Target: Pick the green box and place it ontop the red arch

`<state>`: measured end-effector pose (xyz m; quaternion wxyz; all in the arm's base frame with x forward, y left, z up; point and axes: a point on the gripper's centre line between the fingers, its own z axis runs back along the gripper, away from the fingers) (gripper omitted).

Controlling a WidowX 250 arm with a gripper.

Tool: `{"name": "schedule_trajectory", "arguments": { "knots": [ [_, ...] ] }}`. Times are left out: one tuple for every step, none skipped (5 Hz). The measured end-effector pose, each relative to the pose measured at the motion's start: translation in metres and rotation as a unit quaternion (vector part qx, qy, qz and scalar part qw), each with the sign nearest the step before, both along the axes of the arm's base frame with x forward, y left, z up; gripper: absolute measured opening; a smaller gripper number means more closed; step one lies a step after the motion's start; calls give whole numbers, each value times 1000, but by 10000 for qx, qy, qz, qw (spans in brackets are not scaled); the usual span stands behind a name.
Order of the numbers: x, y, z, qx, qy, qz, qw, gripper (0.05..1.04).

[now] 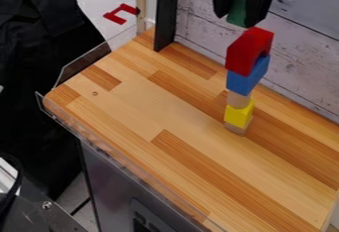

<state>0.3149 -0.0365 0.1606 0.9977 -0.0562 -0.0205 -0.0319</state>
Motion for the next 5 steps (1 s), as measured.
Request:
{"name": "schedule_trajectory", "arguments": {
  "knots": [
    [4,-1,-1,-21,-4,-42,10000,525],
    [10,-3,-6,-47,63,-84,9999,525],
    [9,-9,-9,-117,134,-150,9997,525],
    [11,-12,-19,-154,267,-160,9994,525],
    [10,-17,-20,-166,294,-203,9992,525]
  ]
}}
